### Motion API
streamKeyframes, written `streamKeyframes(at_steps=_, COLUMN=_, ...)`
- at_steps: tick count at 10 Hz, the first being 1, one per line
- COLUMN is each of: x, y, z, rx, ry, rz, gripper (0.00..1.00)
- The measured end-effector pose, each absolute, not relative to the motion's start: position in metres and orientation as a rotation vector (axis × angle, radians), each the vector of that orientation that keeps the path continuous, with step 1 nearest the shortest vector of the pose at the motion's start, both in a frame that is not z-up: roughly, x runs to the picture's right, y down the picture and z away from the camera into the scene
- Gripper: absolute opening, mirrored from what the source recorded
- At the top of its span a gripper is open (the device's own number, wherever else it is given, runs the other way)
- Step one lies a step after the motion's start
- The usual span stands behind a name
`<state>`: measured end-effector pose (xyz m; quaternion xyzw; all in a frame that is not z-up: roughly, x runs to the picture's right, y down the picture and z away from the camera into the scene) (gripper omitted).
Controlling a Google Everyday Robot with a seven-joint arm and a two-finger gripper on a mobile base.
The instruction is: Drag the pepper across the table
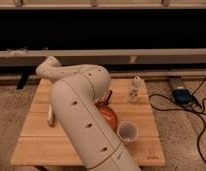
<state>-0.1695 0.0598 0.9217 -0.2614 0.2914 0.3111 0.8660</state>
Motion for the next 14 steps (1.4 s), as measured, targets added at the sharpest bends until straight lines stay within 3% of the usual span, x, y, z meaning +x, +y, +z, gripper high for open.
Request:
streamKeyframes(at_steps=2, x=-0.142, y=0.065, z=0.915, rx=-0.553, ry=0.635, rz=0.688, gripper=0.79)
streamKeyframes(at_steps=8, x=-0.099, y=0.082, z=0.905, rx=-0.597, ry=0.661, rz=0.781, gripper=0.8)
streamKeyframes(at_steps=14, x=-0.078, y=0.098, z=0.917, rx=-0.627, ry=0.72, rz=0.808, gripper=0.8)
